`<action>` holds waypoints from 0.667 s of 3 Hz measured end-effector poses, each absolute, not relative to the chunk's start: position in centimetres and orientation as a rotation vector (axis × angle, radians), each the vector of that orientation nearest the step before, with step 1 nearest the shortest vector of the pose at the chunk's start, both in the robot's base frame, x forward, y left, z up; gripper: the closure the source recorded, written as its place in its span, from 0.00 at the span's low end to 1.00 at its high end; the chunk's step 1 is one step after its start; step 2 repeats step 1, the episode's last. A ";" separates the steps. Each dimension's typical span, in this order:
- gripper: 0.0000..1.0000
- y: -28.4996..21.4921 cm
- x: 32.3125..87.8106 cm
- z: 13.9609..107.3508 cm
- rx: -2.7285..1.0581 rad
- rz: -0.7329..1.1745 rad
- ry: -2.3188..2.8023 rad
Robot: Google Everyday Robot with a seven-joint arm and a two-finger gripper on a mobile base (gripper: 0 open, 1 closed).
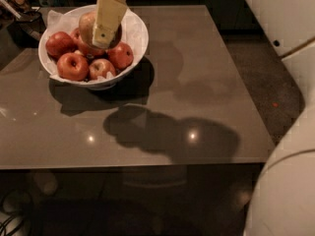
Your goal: Pick apple from white bowl
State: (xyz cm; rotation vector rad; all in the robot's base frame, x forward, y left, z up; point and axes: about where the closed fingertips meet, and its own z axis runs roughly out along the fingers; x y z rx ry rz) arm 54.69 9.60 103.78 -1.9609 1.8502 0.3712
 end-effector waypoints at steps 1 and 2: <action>1.00 10.2 55.1 104.0 -1.943 0.368 1.828; 1.00 10.2 55.1 104.0 -1.943 0.368 1.828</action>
Offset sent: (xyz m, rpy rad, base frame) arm 0.0000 0.0000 0.0000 0.0000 0.0000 0.0000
